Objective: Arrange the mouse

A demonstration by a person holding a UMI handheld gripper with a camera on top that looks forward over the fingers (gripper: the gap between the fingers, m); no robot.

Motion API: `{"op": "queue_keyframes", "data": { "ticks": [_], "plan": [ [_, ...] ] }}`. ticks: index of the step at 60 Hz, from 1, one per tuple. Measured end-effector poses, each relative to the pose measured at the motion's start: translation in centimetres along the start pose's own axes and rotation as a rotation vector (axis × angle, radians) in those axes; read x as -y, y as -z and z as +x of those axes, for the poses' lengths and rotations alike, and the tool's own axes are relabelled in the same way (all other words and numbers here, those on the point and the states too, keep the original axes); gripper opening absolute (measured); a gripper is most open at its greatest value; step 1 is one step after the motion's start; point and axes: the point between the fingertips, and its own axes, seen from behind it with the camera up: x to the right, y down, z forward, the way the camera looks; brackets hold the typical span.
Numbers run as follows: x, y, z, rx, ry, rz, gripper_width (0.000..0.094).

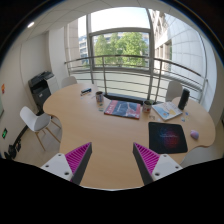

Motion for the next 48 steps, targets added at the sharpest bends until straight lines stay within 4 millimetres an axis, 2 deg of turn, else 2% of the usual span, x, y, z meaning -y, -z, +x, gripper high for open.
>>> {"op": "queue_keyframes", "data": {
  "ticks": [7,10,15,22,27,33,38,43,48],
  "plan": [
    [-1.9,-0.2,2.9,-0.062,-0.042,-0.026,0.0843],
    [-4.3,-0.1,6.2,-0.088,-0.059,-0.045,0.0844],
    [-7.7,-1.0,12.9,-0.139,-0.087,-0.075,0.0847],
    [-12.2,-3.1,24.8,-0.23,-0.114,-0.105,0.0846],
    [-14.2,-4.6,33.4,-0.312,-0.113,-0.105,0.0848],
    [-14.7,-6.3,43.5,-0.4,-0.102,-0.072,0.0844],
    [-14.4,-7.9,51.1,-0.452,-0.106,-0.043,0.0844],
    [-13.5,-10.0,57.0,-0.471,-0.122,-0.012,0.0843],
    [-12.8,-12.6,61.3,-0.471,-0.124,0.001,0.0846]
  ]
}}
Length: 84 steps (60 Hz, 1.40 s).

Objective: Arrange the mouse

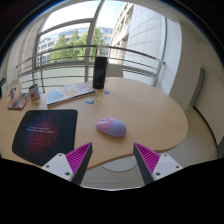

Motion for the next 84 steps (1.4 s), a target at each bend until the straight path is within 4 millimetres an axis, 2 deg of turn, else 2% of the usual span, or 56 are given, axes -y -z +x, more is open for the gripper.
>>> {"op": "queue_keyframes", "data": {
  "ticks": [6,15,16,17,21,31,35,38,43,51,55,59,61,65,71,72,74,77,81,82,84],
  "plan": [
    [0.9,-4.7,1.3,0.016,0.035,-0.001,0.0842],
    [2.4,-9.0,1.3,0.053,0.077,0.002,0.0844],
    [2.8,-9.9,2.0,0.059,0.077,0.008,0.0838],
    [2.8,-9.7,1.5,0.06,0.075,0.01,0.0837],
    [3.6,-10.9,1.3,0.069,0.076,0.018,0.0839],
    [5.7,-13.8,2.2,0.07,0.041,0.032,0.0815],
    [6.1,-14.8,1.9,0.091,-0.001,0.028,0.0728],
    [6.2,-15.1,1.2,0.12,-0.035,0.025,0.0579],
    [6.2,-15.3,1.1,0.102,-0.039,0.039,0.0553],
    [6.4,-15.0,1.5,0.04,-0.01,0.016,0.0461],
    [6.8,-14.4,1.8,0.016,-0.008,0.014,0.0431],
    [9.1,-12.7,2.2,-0.005,-0.032,0.051,0.0433],
    [11.0,-11.5,2.5,-0.019,-0.039,0.082,0.0432],
    [15.7,-7.7,2.7,-0.041,-0.069,0.178,0.0432],
    [22.7,-0.9,0.9,-0.021,-0.127,0.311,0.0431],
    [23.2,0.2,0.1,-0.01,-0.141,0.327,0.043],
    [24.1,1.1,-2.2,0.019,-0.158,0.349,0.043],
    [24.1,2.6,-6.0,0.068,-0.16,0.359,0.043],
    [22.6,3.1,-12.0,0.139,-0.138,0.336,0.0429],
    [21.5,4.5,-13.6,0.152,-0.139,0.326,0.0428],
    [20.4,3.2,-16.2,0.18,-0.132,0.287,0.0429]
  ]
}}
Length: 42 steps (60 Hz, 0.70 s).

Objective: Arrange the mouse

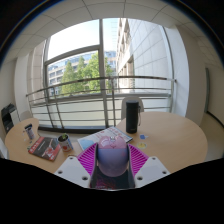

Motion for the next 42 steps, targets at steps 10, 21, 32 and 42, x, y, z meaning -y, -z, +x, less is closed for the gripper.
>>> {"op": "queue_keyframes", "data": {
  "ticks": [10,21,32,42],
  "plan": [
    [-12.7,-2.8,-6.7,0.039,0.044,-0.204,0.043],
    [-19.2,-4.3,-8.0,0.02,0.046,-0.298,0.0527],
    [-18.6,-1.7,-7.8,-0.012,0.066,-0.317,0.0831],
    [-14.4,5.5,-8.7,-0.045,0.097,-0.277,0.0842]
  ]
}}
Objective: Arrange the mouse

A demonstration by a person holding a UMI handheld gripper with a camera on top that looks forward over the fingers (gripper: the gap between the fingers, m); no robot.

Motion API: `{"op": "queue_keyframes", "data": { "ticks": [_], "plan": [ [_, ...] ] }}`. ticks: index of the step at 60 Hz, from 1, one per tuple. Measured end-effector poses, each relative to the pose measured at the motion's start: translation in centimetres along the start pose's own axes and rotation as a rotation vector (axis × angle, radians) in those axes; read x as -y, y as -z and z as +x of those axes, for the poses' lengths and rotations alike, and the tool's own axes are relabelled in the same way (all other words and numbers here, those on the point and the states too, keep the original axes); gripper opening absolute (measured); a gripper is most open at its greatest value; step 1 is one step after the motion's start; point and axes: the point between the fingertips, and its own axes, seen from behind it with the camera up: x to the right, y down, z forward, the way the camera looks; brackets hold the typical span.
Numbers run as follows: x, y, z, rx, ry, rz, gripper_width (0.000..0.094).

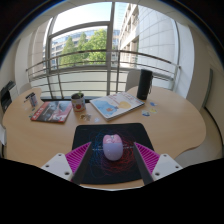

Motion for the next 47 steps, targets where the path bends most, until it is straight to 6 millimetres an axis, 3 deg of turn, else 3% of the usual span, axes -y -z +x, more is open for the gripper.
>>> {"op": "queue_keyframes", "data": {
  "ticks": [11,20,29,38,47],
  "plan": [
    [0.4,10.3,-1.3,-0.033,0.017,0.033,0.0843],
    [-0.6,16.2,-2.4,-0.052,0.026,0.043,0.0845],
    [-1.5,19.4,-3.0,-0.066,0.039,0.054,0.0843],
    [-2.7,20.6,-3.6,-0.065,0.039,0.041,0.0842],
    [-2.2,21.1,-4.2,-0.058,0.031,0.056,0.084]
  ]
}}
